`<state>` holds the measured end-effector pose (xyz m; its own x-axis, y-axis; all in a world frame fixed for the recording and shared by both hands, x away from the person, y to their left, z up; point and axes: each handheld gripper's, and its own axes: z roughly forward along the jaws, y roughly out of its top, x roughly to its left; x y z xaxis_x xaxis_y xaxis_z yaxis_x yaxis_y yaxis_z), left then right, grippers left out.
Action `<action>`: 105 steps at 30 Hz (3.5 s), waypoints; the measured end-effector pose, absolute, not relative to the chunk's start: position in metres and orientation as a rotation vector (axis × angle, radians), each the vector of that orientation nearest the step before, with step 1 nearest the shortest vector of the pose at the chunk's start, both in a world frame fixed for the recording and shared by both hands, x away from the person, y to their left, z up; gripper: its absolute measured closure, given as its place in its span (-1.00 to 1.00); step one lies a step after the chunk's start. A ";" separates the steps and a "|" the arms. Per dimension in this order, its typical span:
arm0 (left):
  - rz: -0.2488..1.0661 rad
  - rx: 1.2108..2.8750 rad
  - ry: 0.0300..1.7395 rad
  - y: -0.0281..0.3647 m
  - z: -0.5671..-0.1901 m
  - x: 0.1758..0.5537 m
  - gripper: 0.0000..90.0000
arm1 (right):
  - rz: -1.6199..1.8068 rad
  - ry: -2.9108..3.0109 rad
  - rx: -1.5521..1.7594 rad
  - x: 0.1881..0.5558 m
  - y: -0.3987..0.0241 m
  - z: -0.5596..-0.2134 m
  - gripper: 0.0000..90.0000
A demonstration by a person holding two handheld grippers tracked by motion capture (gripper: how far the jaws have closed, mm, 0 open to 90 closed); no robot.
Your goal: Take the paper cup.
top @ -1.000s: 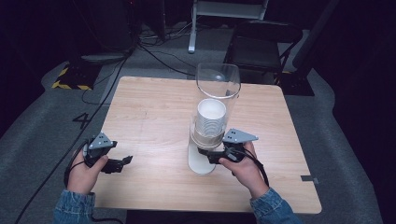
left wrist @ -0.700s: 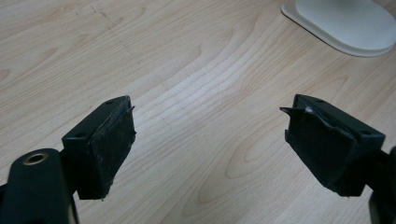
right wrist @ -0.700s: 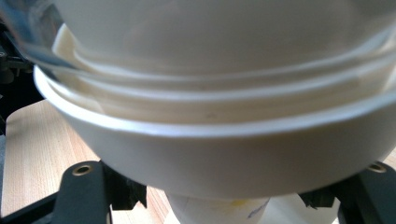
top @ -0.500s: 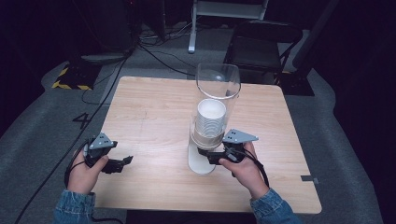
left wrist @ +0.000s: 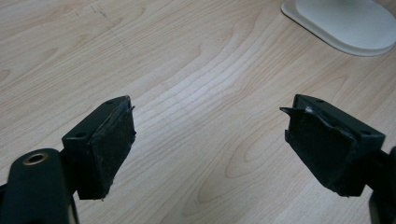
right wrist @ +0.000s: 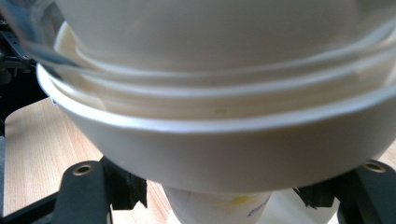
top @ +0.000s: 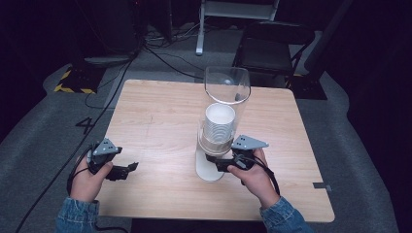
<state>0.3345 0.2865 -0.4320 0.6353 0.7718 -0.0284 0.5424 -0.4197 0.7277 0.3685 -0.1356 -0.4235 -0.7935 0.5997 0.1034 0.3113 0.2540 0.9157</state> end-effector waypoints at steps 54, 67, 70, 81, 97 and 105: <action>0.393 2.126 1.026 0.285 -0.435 0.335 -0.65 | 1.553 2.254 0.828 0.371 -0.138 -0.433 -0.28; 0.390 2.124 1.024 0.285 -0.435 0.335 -0.65 | 1.558 2.245 0.776 0.375 -0.138 -0.438 -0.27; 0.393 2.129 1.023 0.285 -0.436 0.335 -0.65 | 1.556 2.243 0.777 0.374 -0.137 -0.439 -0.27; 0.394 2.127 1.021 0.285 -0.434 0.335 -0.65 | 1.452 2.329 0.830 0.374 -0.134 -0.456 -0.21; 0.383 2.136 1.031 0.285 -0.437 0.338 -0.65 | 1.267 2.430 0.786 0.365 -0.145 -0.459 -0.23; 0.374 2.141 1.011 0.279 -0.438 0.345 -0.65 | 1.096 2.556 0.856 0.361 -0.161 -0.459 -0.23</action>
<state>0.3445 0.2790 -0.4379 0.6491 0.7594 -0.0436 0.5480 -0.4270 0.7193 0.3606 -0.1608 -0.4588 -0.8024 0.5965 0.0169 0.4234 0.5491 0.7205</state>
